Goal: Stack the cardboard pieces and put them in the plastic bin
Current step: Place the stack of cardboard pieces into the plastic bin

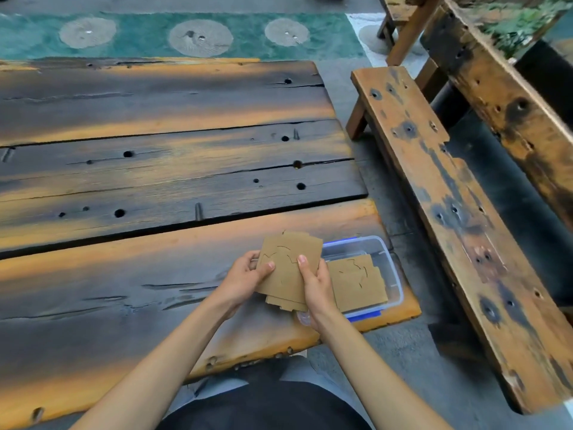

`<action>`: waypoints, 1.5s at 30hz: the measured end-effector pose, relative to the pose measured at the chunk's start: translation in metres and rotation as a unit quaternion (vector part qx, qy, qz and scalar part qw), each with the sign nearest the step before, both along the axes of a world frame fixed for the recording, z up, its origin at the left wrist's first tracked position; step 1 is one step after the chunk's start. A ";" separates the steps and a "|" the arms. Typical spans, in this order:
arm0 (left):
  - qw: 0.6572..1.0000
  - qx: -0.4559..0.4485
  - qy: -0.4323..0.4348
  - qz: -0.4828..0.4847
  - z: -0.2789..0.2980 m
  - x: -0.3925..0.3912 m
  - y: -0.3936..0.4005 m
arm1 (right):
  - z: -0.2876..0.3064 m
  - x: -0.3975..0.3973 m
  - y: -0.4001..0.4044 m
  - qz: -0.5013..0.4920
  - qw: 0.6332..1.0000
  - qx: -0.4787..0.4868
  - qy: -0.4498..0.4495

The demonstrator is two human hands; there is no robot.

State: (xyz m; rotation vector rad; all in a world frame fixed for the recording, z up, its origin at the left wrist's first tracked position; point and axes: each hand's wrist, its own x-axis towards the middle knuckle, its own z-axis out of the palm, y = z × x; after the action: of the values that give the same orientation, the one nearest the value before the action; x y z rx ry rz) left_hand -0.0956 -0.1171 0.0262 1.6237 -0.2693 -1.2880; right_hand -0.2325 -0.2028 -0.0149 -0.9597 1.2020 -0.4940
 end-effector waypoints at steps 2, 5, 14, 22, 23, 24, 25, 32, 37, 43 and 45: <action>1.000 0.008 0.006 -0.010 0.001 -0.011 -0.011 | 0.001 -0.013 -0.008 -0.032 0.999 -0.001 -0.002; 0.999 0.021 0.027 -0.024 0.000 -0.028 -0.028 | 0.001 -0.033 -0.022 -0.080 0.997 0.017 -0.012; 0.993 0.028 -0.067 -0.095 -0.013 -0.068 -0.081 | -0.001 -0.109 -0.065 -0.056 0.997 -0.026 0.038; 0.928 0.057 -0.220 -0.296 -0.025 -0.076 -0.133 | -0.004 -0.171 -0.120 -0.135 0.952 -0.105 0.252; 0.912 0.066 -0.239 -0.326 -0.028 -0.078 -0.137 | -0.006 -0.175 -0.124 -0.122 0.952 -0.094 0.264; 0.900 0.072 -0.251 -0.348 -0.030 -0.080 -0.141 | -0.008 -0.177 -0.127 -0.109 0.953 -0.084 0.272; 0.893 0.075 -0.254 -0.364 -0.031 -0.083 -0.145 | -0.011 -0.179 -0.129 -0.095 0.953 -0.077 0.277; 0.865 0.096 -0.299 -0.391 -0.043 -0.097 -0.157 | -0.024 -0.176 -0.127 -0.012 0.961 -0.060 0.269; 0.820 0.139 -0.404 -0.381 -0.056 -0.116 -0.155 | -0.030 -0.173 -0.126 0.021 0.964 -0.060 0.259; 0.801 0.217 -0.406 -0.382 -0.060 -0.124 -0.155 | -0.032 -0.176 -0.130 0.046 0.959 -0.073 0.268; 0.808 0.204 -0.388 -0.393 -0.059 -0.121 -0.157 | -0.033 -0.176 -0.130 0.047 0.961 -0.073 0.264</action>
State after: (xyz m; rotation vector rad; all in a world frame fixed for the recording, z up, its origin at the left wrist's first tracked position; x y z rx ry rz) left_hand -0.2169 -0.2738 -0.0326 2.5154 -1.3681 -1.2140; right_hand -0.4088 -0.3330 -0.0478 -1.3215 1.6024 -0.2567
